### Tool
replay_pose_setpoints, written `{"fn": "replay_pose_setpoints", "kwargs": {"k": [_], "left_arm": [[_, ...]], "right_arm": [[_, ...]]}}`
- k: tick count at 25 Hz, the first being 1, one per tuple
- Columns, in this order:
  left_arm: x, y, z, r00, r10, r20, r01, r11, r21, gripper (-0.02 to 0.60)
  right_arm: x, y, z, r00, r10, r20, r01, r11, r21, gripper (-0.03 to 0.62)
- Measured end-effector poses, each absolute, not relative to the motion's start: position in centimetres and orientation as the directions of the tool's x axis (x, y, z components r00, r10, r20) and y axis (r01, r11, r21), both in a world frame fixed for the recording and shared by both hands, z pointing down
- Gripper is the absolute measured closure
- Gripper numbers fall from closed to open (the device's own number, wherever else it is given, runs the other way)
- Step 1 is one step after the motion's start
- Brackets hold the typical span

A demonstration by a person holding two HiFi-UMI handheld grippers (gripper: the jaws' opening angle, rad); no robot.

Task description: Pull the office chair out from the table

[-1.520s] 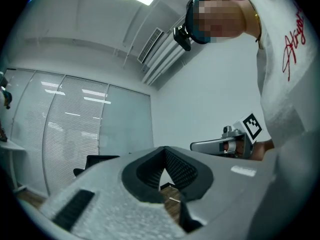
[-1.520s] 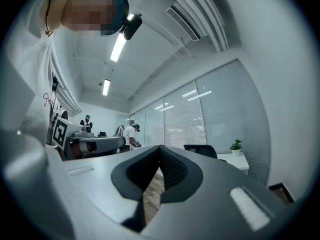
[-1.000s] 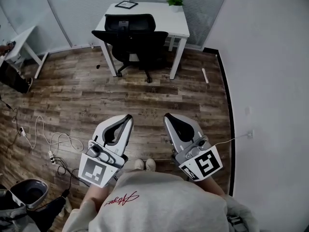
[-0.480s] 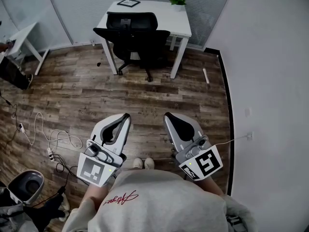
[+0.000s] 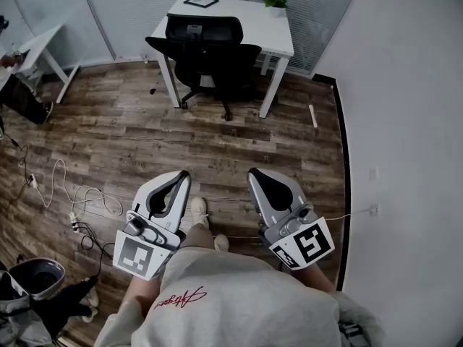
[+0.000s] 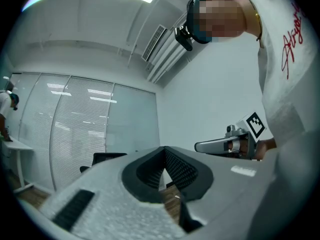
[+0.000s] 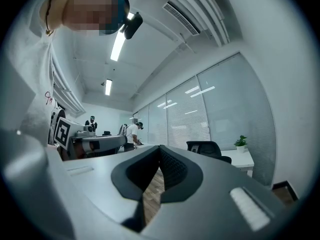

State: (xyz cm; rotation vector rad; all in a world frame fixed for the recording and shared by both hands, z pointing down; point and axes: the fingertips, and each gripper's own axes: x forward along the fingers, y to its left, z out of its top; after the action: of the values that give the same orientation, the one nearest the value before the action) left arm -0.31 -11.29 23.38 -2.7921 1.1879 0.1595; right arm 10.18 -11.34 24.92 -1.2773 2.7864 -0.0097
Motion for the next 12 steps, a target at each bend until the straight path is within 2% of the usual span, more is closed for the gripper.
{"fn": "replay_pose_setpoints", "kwargs": {"k": [12], "left_arm": [[-1.3, -17.1, 24.6, 0.702, -0.695, -0.156, -0.709, -0.702, -0.067, 0.584]], "right_arm": [[9.5, -16.6, 25.5, -0.637, -0.768, -0.063, -0.769, 0.639, -0.015, 0.597]]}}
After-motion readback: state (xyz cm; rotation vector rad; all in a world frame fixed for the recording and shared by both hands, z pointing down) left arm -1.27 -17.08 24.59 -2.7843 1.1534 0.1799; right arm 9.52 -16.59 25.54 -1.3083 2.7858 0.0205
